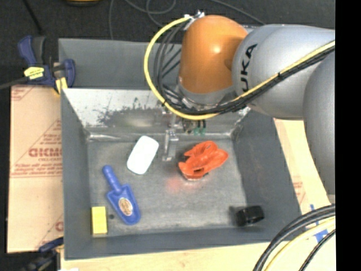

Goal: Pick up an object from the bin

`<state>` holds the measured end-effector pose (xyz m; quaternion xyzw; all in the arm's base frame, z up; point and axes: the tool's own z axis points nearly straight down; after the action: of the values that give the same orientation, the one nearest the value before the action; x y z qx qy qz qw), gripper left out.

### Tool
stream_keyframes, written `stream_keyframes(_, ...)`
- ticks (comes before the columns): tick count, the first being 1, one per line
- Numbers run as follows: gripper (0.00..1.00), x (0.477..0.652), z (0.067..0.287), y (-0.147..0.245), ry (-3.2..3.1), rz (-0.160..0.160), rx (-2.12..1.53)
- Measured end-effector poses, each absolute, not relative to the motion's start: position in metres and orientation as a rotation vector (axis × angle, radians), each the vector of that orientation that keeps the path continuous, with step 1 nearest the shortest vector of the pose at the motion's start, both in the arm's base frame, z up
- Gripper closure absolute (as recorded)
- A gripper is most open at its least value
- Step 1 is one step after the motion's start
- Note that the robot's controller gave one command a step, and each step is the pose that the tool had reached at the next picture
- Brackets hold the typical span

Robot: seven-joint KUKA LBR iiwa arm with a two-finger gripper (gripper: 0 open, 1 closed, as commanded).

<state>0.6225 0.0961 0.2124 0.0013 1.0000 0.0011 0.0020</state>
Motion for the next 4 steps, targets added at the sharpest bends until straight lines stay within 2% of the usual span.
stream_keyframes(2,0.0,0.62,0.207,0.097,3.129,0.004,0.011)
stream_keyframes(3,0.0,0.62,0.149,0.089,3.133,0.0,-0.132)
stream_keyframes(4,0.0,0.567,0.112,0.055,3.134,0.002,-0.13)
